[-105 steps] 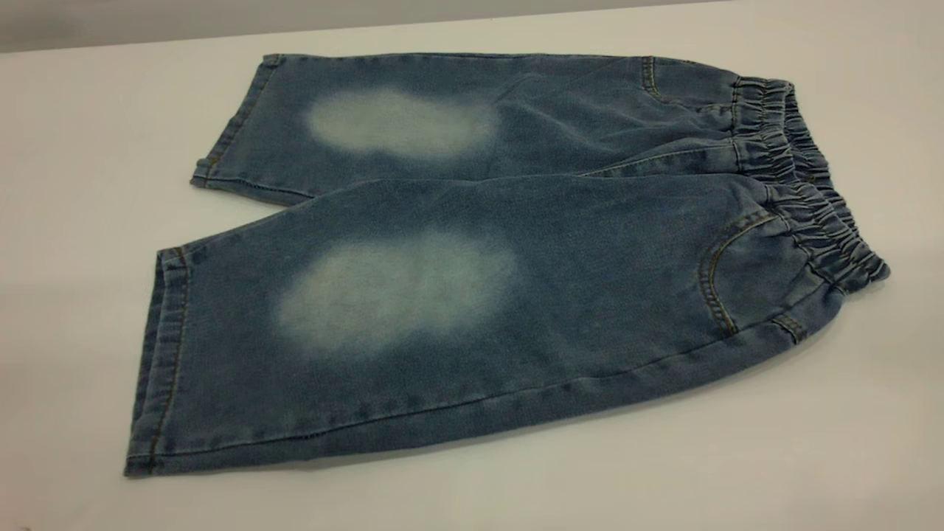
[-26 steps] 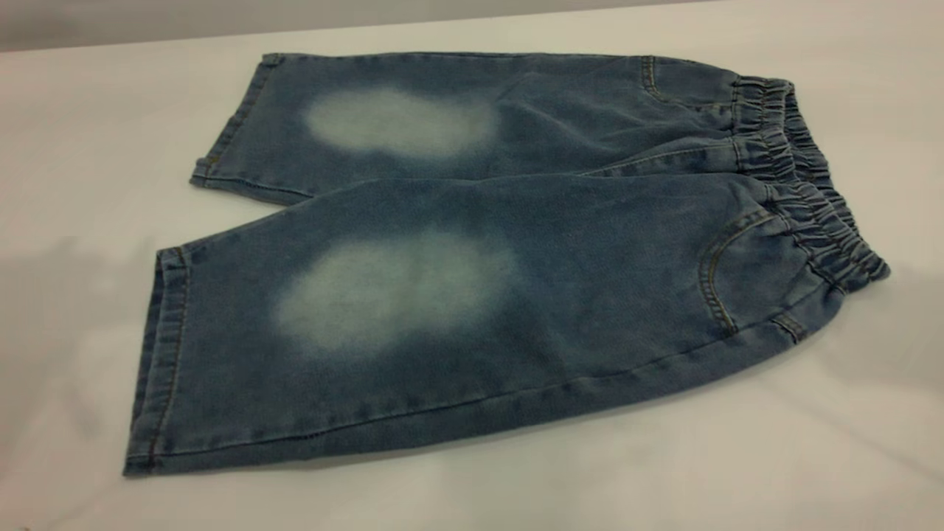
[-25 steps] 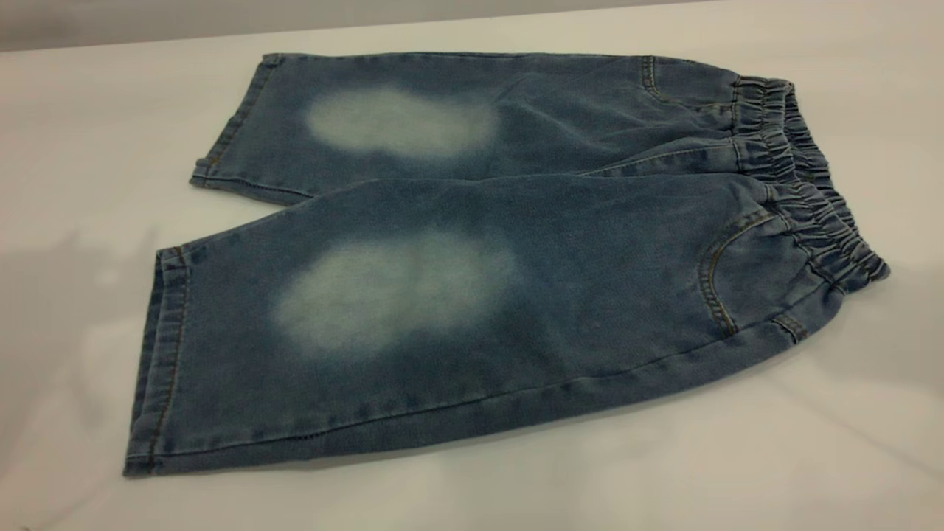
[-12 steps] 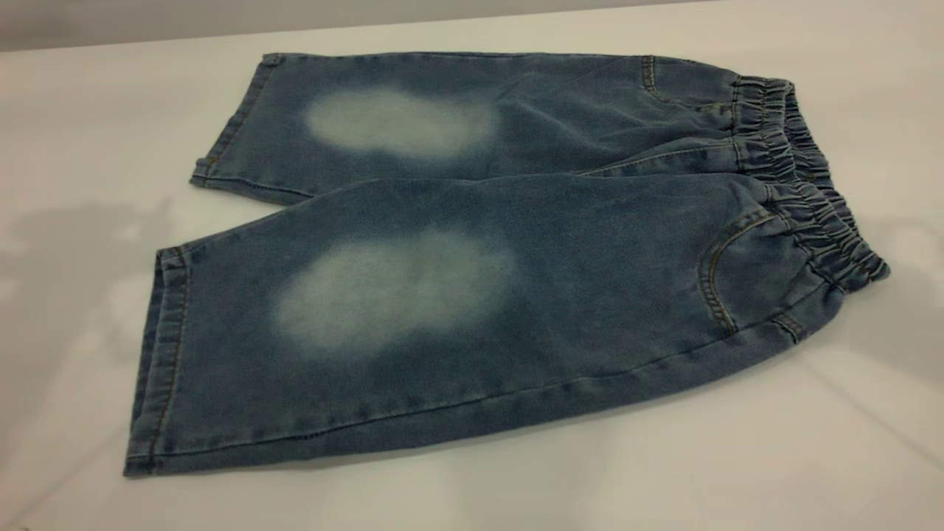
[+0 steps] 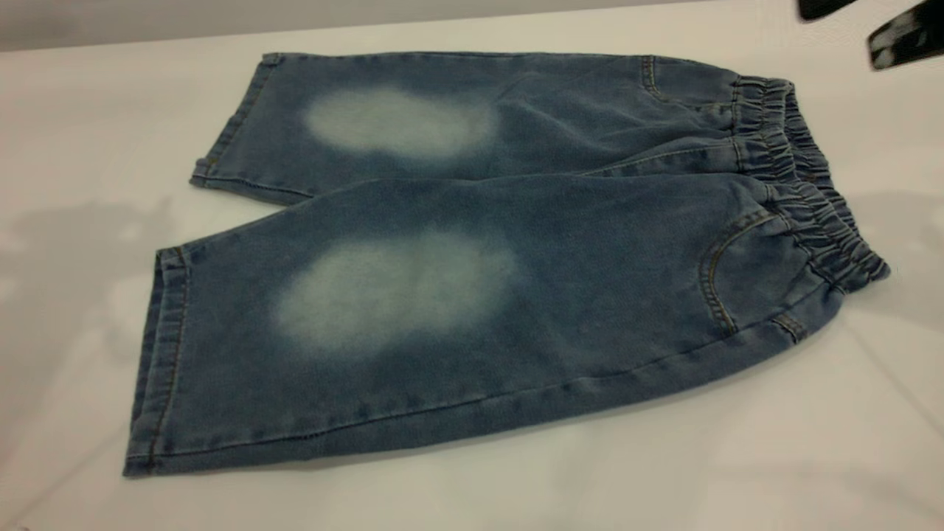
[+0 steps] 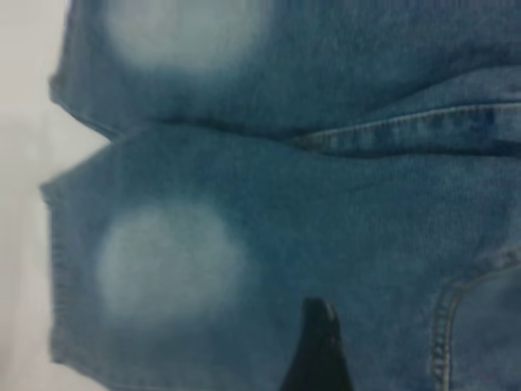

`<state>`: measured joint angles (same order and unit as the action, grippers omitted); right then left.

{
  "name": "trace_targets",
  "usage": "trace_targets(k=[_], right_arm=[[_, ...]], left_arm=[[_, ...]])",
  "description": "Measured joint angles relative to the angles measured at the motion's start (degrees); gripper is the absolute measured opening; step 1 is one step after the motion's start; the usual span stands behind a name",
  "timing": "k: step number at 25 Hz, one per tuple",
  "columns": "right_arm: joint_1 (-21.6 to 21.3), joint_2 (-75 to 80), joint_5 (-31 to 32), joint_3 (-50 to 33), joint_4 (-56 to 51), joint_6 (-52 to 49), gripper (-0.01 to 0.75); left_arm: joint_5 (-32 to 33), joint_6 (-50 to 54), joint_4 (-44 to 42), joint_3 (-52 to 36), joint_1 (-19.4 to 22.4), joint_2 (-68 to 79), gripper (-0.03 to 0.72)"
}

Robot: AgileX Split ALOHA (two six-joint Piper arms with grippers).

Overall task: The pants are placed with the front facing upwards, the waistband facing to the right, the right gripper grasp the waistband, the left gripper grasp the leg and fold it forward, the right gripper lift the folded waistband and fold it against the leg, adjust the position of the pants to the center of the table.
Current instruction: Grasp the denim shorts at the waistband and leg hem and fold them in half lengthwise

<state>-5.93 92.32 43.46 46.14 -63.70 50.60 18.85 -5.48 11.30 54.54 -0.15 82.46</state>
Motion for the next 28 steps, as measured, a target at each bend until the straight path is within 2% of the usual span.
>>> trace_targets(k=[4,12,19,28], right_arm=[[-5.53,0.80,2.88,-0.18,-1.83,4.29,0.491],[-11.99,7.88,0.34,-5.28,-8.20,13.09,0.491],[-12.37,17.18,1.74,-6.33,-13.62,21.38,0.491],[-12.37,24.39,-0.65,-6.33,-14.32,23.69,0.491]], left_arm=[[0.11,-0.04,0.68,0.00,0.00,0.00,0.526],[0.53,-0.04,0.78,0.00,0.00,0.00,0.526],[0.53,-0.04,0.83,0.00,0.00,0.00,0.526],[0.57,-0.04,0.88,0.00,0.00,0.00,0.526]])
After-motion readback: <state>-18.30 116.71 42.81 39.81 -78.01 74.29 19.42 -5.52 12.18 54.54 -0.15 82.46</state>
